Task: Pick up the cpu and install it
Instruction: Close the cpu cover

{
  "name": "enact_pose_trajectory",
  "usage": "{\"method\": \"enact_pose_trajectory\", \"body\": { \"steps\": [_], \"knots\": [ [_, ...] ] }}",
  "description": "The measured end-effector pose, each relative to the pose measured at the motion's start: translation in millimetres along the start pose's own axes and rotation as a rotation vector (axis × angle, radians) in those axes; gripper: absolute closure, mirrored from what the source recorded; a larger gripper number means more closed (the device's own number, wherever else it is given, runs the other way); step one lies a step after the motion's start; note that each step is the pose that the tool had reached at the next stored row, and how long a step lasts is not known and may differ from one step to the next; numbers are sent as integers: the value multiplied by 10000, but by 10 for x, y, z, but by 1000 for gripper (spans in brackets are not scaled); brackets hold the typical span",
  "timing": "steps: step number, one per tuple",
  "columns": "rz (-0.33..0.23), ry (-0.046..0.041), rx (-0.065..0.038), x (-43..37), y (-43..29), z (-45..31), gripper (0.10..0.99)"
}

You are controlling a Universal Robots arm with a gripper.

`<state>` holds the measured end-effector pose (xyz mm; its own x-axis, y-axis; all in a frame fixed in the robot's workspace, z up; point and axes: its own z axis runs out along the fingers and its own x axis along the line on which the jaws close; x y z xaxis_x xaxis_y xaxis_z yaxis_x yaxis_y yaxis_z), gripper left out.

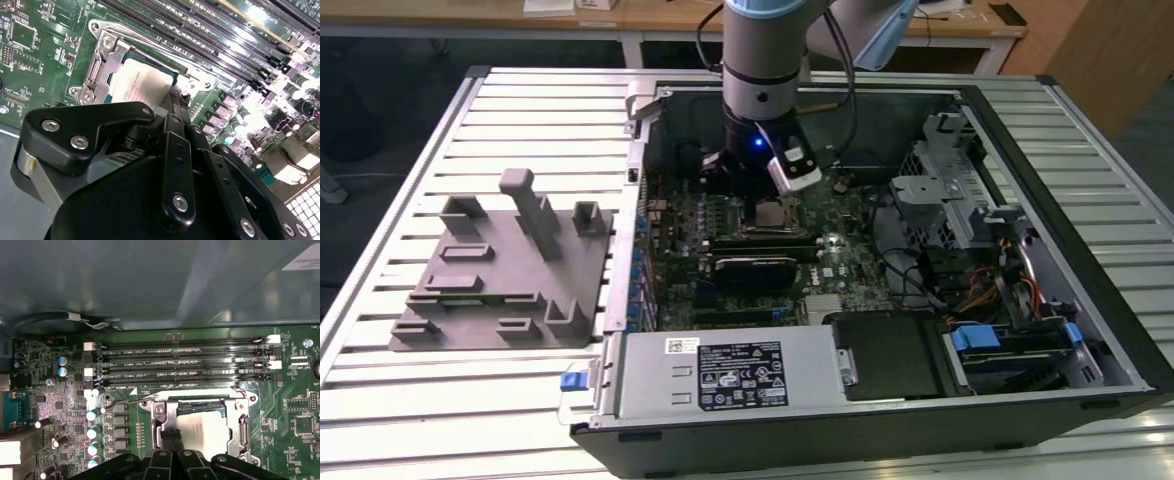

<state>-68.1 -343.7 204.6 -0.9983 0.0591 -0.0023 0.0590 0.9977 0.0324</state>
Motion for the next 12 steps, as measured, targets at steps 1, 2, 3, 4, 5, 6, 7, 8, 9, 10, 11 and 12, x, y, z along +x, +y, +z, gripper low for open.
{"method": "enact_pose_trajectory", "body": {
  "steps": [1,2,3,4,5,6,7,8,9,10,11,12],
  "knots": [
    [1,-1,-13,1,0,2,980],
    [0,-1,-16,4,0,5,980],
    [-1,0,-15,9,-1,9,980],
    [-1,1,-14,13,-2,16,980],
    [-3,1,-14,14,-3,24,980],
    [-5,1,-14,15,-4,32,980],
    [-5,1,-14,17,-5,40,980],
    [-6,2,-12,18,-7,47,980],
    [-6,3,-11,18,-8,49,980],
    [-6,3,-11,19,-9,50,980],
    [-5,3,-11,18,-8,50,980],
    [-5,3,-12,18,-8,51,980]
  ]
}}
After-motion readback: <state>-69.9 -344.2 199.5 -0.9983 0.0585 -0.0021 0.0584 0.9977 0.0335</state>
